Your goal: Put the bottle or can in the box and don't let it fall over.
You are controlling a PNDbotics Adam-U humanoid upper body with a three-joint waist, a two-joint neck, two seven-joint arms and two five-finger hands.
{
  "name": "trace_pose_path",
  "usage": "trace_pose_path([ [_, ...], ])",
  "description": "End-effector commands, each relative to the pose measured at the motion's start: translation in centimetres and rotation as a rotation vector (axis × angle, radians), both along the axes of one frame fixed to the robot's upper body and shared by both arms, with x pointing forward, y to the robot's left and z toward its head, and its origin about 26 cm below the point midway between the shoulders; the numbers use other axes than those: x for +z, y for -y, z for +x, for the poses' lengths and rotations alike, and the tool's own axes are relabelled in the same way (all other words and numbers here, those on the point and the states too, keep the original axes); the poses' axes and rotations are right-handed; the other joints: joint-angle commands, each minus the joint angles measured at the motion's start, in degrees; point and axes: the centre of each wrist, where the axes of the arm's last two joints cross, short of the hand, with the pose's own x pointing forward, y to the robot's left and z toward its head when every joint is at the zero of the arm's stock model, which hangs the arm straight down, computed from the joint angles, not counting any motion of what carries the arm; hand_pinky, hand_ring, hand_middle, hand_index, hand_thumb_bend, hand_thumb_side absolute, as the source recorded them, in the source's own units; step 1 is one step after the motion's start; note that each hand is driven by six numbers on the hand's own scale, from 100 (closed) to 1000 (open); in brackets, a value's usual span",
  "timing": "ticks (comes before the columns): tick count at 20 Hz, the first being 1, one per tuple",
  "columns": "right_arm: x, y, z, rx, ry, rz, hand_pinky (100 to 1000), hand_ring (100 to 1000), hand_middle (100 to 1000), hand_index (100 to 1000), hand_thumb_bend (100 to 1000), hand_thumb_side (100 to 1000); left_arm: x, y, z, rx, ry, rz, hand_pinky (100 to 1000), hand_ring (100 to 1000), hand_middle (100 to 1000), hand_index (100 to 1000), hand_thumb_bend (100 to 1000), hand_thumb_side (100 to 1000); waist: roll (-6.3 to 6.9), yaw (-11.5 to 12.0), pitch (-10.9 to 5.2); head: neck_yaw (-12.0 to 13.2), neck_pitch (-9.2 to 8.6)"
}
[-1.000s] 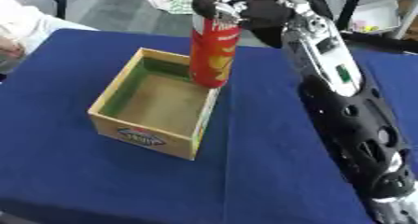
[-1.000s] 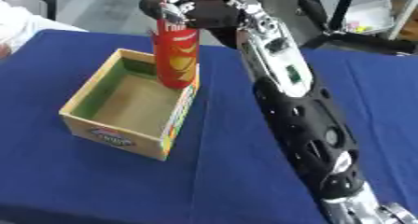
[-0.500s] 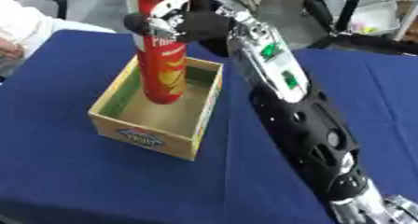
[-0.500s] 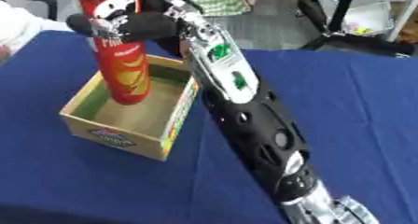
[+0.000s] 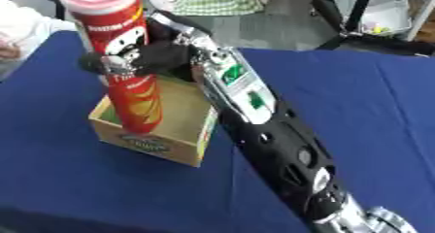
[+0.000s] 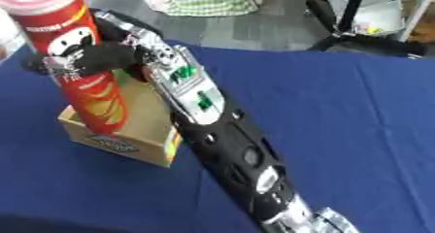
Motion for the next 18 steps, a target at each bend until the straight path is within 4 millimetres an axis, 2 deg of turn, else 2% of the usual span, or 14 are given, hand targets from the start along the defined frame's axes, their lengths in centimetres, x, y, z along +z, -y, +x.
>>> trace_pose_path([
  [1, -0.1, -1.1, -0.2, 0.009, 0.02, -0.014, 911, 978, 984, 331, 459, 100, 0.7, -0.1, 0.1, -0.013, 0.018, 0.014, 914, 765, 823, 831, 100, 719, 0.56, 0.2, -0.29, -0.5, -0.03],
  [3, -0.6, -1.4, -0.1, 0.008, 0.015, -0.022, 911, 979, 985, 356, 475, 100, 0.7, -0.1, 0.1, -0.013, 0.017, 0.013, 914, 765, 823, 831, 100, 720, 0.57, 0.2, -0.19, -0.6, -0.13],
  [12, -1.5, -2.0, 0.3, -0.014, 0.012, -0.019, 910, 978, 983, 359, 472, 100, 0.7, 0.0, 0.2, -0.018, 0.018, 0.013, 914, 765, 823, 831, 100, 722, 0.51, 0.4, 0.17, -0.8, -0.6],
  [18, 0.4, -2.1, 0.2, -0.02, 0.026, 0.045, 910, 979, 982, 344, 434, 100, 0.8, 0.2, 0.3, -0.022, 0.022, 0.012, 915, 765, 823, 832, 100, 723, 0.6, 0.5, 0.75, -0.9, -0.77],
])
